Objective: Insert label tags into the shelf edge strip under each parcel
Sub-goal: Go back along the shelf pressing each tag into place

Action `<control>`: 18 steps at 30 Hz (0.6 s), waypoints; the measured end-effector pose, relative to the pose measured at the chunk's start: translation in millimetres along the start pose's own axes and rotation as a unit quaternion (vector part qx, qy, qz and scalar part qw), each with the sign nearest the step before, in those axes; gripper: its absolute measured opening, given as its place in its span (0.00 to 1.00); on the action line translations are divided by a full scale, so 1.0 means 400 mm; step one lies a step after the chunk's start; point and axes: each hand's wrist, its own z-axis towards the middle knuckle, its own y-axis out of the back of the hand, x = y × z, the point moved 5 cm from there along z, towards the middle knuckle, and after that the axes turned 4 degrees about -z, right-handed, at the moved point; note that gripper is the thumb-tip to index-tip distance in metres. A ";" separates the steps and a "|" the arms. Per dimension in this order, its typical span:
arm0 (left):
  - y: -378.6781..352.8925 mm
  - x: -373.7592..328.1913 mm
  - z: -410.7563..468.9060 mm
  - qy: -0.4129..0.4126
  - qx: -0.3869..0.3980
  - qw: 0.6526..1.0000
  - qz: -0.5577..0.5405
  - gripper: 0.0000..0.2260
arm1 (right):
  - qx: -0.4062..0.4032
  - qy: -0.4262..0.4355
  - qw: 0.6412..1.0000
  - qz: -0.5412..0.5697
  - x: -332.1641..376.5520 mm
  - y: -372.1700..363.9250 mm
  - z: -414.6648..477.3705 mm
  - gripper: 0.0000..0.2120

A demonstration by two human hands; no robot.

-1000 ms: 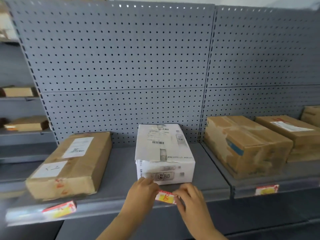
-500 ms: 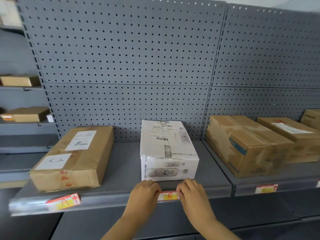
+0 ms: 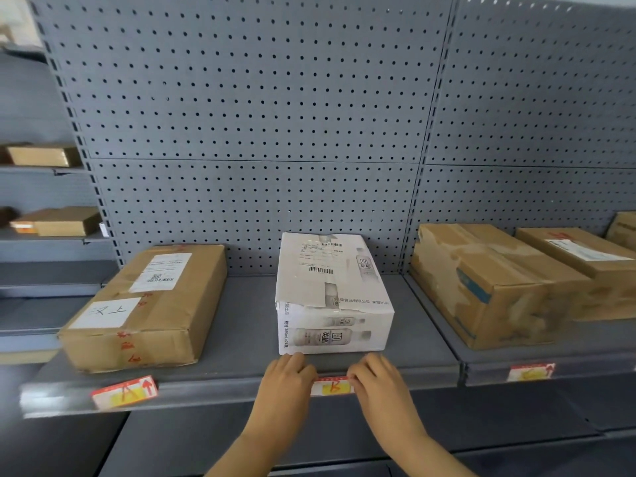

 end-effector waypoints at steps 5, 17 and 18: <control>-0.006 -0.010 -0.016 -0.027 -0.010 0.999 0.035 0.19 | -0.019 0.032 0.999 -0.027 0.001 0.002 -0.013 0.18; -0.050 0.011 -0.118 -0.047 -0.071 0.995 0.054 0.35 | -0.137 0.154 0.978 0.009 0.029 0.001 -0.072 0.09; -0.050 0.015 -0.128 -0.049 -0.074 0.994 0.056 0.34 | -0.141 0.174 0.975 0.008 0.039 -0.004 -0.073 0.08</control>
